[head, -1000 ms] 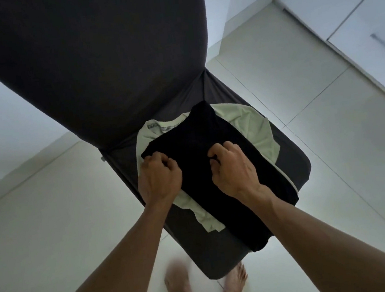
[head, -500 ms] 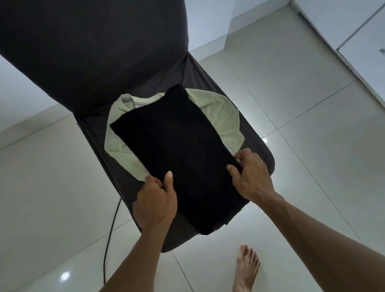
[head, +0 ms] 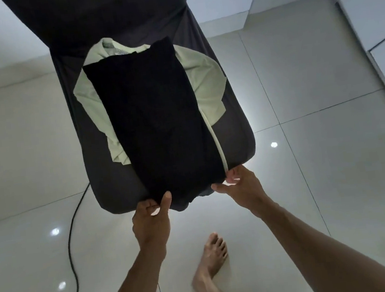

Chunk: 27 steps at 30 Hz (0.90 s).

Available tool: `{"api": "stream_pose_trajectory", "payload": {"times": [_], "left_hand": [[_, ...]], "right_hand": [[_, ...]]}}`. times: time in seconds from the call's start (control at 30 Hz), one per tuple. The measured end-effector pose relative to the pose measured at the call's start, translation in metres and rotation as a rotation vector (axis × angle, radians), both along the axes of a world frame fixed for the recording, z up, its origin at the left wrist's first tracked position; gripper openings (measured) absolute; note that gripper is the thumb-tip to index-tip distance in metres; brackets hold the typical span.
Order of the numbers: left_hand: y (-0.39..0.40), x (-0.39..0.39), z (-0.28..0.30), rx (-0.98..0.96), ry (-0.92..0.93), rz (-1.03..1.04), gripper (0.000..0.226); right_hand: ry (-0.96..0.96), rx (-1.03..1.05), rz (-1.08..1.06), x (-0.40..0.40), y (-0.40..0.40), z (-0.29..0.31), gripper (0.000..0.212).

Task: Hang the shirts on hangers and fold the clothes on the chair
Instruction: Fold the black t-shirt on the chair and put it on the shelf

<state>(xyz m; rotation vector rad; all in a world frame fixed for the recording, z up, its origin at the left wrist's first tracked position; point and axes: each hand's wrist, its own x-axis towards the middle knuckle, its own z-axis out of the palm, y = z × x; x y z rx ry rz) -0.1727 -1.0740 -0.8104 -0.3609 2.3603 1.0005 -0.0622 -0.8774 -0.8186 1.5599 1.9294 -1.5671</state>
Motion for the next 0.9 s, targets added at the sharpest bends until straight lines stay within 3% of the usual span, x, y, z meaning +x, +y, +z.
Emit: {"api": "stream_pose_trajectory", "payload": {"times": [0.17, 0.37, 0.53, 0.7, 0.8, 0.9], "left_hand": [[-0.017, 0.016, -0.042, 0.197, -0.089, -0.003, 0.032], [-0.020, 0.033, -0.067, 0.337, -0.094, -0.097, 0.038], [-0.034, 0.061, -0.089, 0.317, -0.015, -0.211, 0.045], [-0.041, 0.089, -0.091, 0.307, 0.075, -0.174, 0.049], [-0.047, 0.108, -0.083, 0.331, 0.015, -0.133, 0.041], [-0.057, 0.131, -0.074, 0.348, -0.096, -0.153, 0.037]], "right_hand": [[0.073, -0.247, -0.042, 0.008, 0.001, -0.045, 0.063], [0.173, -0.278, 0.055, 0.014, -0.008, -0.076, 0.049], [0.229, -0.297, 0.079, 0.036, -0.018, -0.095, 0.041], [0.261, -0.328, 0.042, 0.075, -0.024, -0.105, 0.061], [0.248, -0.343, 0.048, 0.099, -0.031, -0.096, 0.073], [0.258, -0.399, 0.084, 0.124, -0.042, -0.081, 0.065]]}}
